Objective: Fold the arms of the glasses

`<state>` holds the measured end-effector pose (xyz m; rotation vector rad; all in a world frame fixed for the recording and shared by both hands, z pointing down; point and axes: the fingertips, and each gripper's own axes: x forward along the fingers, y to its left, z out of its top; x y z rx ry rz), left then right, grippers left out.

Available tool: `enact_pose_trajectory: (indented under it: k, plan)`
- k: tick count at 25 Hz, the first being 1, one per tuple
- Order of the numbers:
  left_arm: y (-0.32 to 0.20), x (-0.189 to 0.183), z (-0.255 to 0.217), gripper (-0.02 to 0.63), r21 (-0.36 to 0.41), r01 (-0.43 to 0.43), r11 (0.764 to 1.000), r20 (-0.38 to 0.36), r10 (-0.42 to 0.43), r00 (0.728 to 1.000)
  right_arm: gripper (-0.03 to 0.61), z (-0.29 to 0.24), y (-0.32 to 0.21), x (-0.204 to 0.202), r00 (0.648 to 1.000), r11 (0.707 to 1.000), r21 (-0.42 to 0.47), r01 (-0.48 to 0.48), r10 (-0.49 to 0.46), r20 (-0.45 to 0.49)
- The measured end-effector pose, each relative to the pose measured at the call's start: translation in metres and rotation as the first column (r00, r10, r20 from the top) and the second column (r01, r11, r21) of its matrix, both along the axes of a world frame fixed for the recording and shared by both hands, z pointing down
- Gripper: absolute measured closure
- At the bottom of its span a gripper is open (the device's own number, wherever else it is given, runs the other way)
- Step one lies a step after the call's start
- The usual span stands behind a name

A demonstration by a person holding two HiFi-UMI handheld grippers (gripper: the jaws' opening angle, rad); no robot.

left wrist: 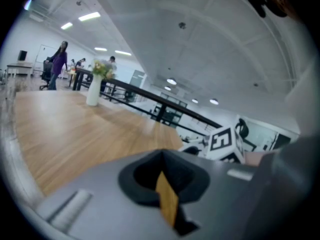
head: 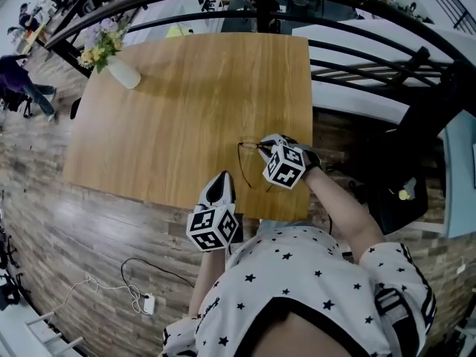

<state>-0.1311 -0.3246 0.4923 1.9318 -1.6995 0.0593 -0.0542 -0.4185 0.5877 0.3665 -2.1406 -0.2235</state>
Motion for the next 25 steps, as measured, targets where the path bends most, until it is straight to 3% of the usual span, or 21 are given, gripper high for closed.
enact_pose_trajectory:
  k: [13,20,25]
  plan:
    - [-0.012,-0.005,0.008,0.607,-0.028,-0.016,0.999,-0.007,0.016,1.0,0.558,0.032,-0.008,-0.006,0.98,0.984,-0.128,0.121,-0.139,-0.144]
    - [-0.008,-0.005,0.008,0.607,-0.032,-0.019,0.999,-0.009,0.019,1.0,0.558,0.031,-0.007,-0.007,0.978,0.986,-0.114,0.124,-0.141,-0.153]
    - [-0.006,-0.007,0.007,0.607,-0.026,-0.029,0.999,-0.009,0.029,1.0,0.558,0.022,-0.009,-0.009,0.986,0.994,-0.056,0.089,-0.096,-0.133]
